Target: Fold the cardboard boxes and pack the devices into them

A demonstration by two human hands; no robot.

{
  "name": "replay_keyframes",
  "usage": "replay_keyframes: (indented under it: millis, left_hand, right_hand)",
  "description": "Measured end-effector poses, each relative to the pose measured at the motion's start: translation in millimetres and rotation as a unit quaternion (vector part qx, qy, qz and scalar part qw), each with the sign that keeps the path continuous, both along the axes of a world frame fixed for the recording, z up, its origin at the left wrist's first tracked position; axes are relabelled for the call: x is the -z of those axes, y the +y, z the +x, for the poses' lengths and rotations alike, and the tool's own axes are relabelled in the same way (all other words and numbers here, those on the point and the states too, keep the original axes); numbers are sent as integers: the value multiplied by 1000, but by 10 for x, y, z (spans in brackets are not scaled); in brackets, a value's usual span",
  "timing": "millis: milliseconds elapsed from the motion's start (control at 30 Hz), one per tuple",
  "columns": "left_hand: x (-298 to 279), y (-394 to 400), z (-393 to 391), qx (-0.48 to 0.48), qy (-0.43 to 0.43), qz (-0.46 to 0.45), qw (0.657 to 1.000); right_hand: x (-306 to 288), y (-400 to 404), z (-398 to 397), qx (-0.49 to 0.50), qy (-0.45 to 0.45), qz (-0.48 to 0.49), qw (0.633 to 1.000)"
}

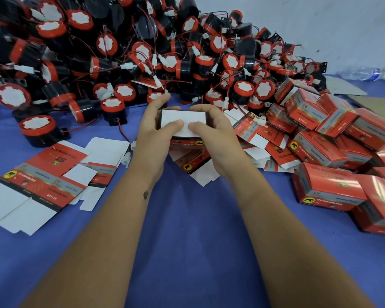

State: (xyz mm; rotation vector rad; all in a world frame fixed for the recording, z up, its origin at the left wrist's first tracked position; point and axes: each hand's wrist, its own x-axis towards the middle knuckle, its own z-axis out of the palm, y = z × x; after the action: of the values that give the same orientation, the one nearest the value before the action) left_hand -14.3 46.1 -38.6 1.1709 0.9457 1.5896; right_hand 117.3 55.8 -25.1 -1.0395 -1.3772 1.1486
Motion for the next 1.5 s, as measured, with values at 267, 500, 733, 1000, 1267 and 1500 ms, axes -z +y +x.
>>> replay_keyframes:
  millis: [267,500,733,1000,1267,1500]
  left_hand:
    - [-14,11,2,-47,45,30,997]
    - [-15,-26,66,-47,57,32,997]
    - [61,42,35,-39,129,-80,988]
    - [76,91,4,-84,187,-45,978]
    - [116,133,-36,-109,216,-52,969]
    - [141,79,21,-71,261,-31,962]
  right_hand:
    - [-16,-51,-25,59,-52,96,992]
    - [-76,-105,-53,55,-4,46,997]
    - [-161,-103,22,57,76,133,987]
    - [47,201,611,226,-252,85,937]
    - [142,304,634,287,-454,10,844]
    - [93,269,540,270,-568,22,777]
